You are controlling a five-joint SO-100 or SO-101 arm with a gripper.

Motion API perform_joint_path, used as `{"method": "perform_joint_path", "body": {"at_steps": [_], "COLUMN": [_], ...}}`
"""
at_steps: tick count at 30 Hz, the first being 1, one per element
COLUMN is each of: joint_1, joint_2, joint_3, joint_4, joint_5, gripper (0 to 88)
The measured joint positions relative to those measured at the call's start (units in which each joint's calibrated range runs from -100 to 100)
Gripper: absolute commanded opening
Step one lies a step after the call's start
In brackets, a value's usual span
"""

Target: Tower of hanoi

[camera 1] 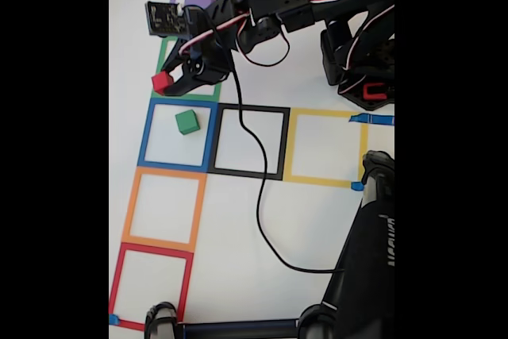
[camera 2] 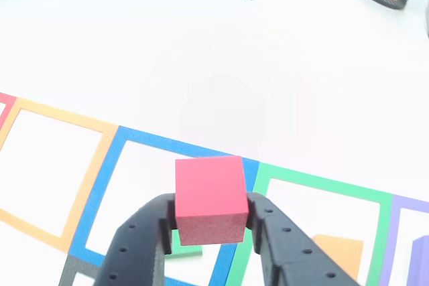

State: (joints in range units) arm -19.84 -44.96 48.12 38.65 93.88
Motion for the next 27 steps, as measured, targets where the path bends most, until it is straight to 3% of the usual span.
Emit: {"method": "perform_joint_path", "body": {"at_steps": [7, 12, 24, 27], "joint_1": [2.81, 3.86, 21.65, 28.2], "joint_2": [0.34, 2.95, 1.52, 0.76], "joint_3": [-28.42, -47.72, -53.39, -49.14], "joint_4": [29.67, 43.61, 50.62, 49.09], "joint_5": [-3.24, -3.78, 5.22, 5.22], "gripper": [4.1, 4.4, 3.9, 3.9]}}
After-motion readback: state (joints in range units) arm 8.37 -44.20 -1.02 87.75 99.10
